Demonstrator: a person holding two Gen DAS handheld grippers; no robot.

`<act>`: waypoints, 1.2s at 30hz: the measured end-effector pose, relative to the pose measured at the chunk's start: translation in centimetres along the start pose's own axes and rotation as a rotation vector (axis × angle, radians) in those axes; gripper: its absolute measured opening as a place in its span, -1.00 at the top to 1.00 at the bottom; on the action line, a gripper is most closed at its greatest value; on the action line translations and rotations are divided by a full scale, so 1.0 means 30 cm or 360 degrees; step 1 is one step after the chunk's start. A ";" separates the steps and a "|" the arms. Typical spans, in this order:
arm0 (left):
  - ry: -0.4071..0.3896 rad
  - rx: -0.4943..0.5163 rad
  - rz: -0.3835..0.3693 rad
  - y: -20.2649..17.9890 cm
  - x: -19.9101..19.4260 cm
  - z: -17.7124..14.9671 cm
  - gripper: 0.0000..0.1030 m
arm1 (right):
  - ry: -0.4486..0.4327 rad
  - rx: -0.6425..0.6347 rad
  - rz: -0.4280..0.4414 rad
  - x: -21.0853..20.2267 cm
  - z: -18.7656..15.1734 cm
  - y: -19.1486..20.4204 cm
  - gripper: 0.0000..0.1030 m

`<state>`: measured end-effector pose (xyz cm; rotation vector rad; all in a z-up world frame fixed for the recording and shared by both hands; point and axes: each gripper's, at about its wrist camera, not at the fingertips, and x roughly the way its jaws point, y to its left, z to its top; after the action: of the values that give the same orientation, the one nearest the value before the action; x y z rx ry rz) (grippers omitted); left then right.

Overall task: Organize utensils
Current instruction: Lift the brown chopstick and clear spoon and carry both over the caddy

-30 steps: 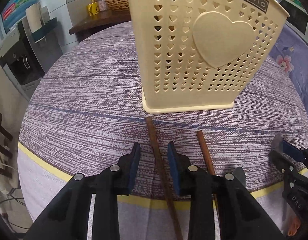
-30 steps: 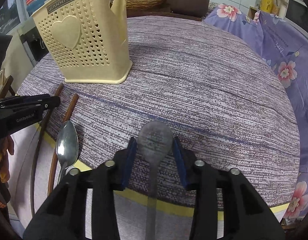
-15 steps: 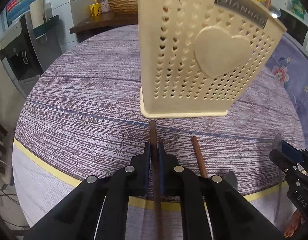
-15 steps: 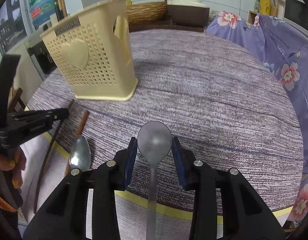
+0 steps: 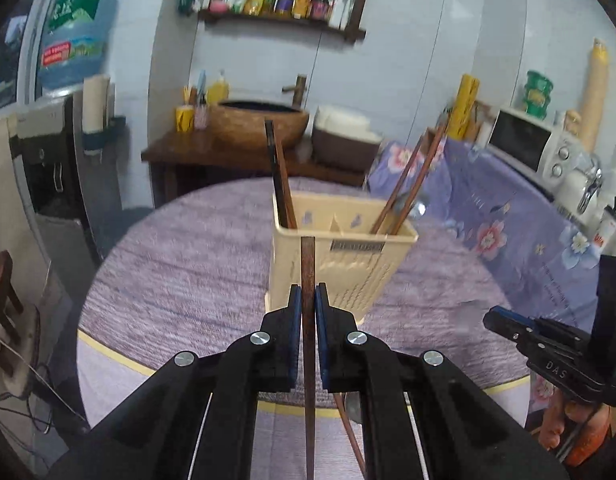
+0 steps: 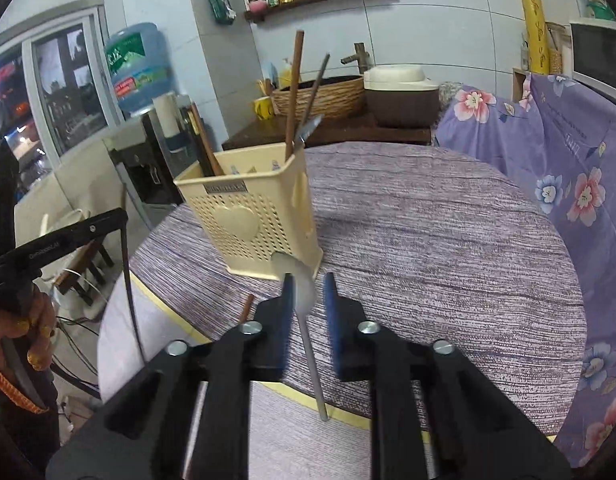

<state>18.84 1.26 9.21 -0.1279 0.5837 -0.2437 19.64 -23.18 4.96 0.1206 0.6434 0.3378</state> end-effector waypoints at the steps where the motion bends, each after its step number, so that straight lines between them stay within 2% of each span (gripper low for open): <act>1: -0.0016 0.0006 -0.0006 0.000 -0.016 0.003 0.84 | -0.0005 -0.0005 0.0011 -0.005 0.005 0.001 0.76; 2: -0.0028 0.0013 -0.0005 -0.005 -0.020 0.012 0.84 | 0.0003 -0.0025 -0.0003 0.002 0.010 0.006 0.85; 6: -0.0036 0.0019 0.0003 -0.007 -0.013 0.003 0.84 | 0.0023 0.0007 -0.0013 0.025 0.008 -0.006 0.85; 9: -0.0038 0.0007 -0.0012 -0.007 -0.012 0.002 0.84 | 0.0067 -0.0061 0.0002 0.063 -0.002 0.007 0.78; 10: -0.0041 0.0012 -0.0014 -0.007 -0.015 0.002 0.84 | 0.0063 -0.0080 -0.0015 0.077 -0.006 0.011 0.68; 13: -0.0053 0.0027 -0.0002 -0.005 -0.033 -0.003 0.84 | 0.0139 -0.0100 0.0015 0.147 -0.017 0.011 0.12; 15: -0.0060 0.0035 -0.0004 -0.007 -0.042 -0.007 0.84 | 0.0189 -0.0130 0.0048 0.199 -0.027 0.026 0.12; 21: -0.0061 0.0037 0.0008 -0.006 -0.047 -0.009 0.84 | 0.0394 -0.0398 0.0175 0.370 -0.059 0.141 0.12; 28: -0.0069 0.0055 0.0019 -0.008 -0.050 -0.012 0.84 | 0.0653 -0.0750 0.0196 0.549 -0.096 0.236 0.12; 33: -0.0071 0.0063 0.0021 -0.010 -0.049 -0.011 0.84 | 0.0749 -0.0832 0.0145 0.608 -0.104 0.261 0.12; 36: -0.0072 0.0058 0.0021 -0.008 -0.048 -0.012 0.84 | 0.0784 -0.0839 0.0181 0.632 -0.099 0.270 0.12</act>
<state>17.44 1.39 9.71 -0.0942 0.5347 -0.2377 29.81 -9.02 -6.43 -0.4455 1.0133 0.6461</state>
